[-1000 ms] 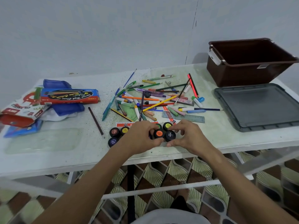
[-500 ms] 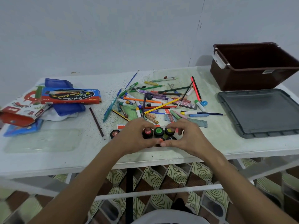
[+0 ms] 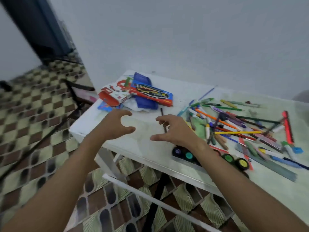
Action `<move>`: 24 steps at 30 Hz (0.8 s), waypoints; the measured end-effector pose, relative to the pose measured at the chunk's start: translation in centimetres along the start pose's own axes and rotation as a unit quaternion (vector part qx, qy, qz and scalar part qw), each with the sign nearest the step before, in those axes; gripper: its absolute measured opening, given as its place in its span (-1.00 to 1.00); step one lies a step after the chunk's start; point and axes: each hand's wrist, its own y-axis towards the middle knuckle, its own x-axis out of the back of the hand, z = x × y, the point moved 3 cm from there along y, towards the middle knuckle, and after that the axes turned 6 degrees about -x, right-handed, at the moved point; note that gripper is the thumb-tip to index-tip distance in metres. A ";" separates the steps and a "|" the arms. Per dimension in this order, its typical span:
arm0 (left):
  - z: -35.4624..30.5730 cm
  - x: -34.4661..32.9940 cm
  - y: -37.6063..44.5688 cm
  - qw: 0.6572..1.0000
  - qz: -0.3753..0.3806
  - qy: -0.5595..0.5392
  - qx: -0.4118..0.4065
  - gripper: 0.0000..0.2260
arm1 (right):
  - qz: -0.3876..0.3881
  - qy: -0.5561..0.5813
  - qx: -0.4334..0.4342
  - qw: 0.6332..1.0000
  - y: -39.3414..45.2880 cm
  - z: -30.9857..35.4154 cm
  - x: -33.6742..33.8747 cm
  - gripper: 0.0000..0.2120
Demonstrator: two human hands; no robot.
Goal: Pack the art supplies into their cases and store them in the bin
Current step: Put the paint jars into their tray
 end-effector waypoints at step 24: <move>11.2 0.7 -0.3 0.988 0.000 -0.047 0.149 -0.07 | 0.096 -0.108 -0.055 0.988 5.5 -0.4 -4.8 -0.09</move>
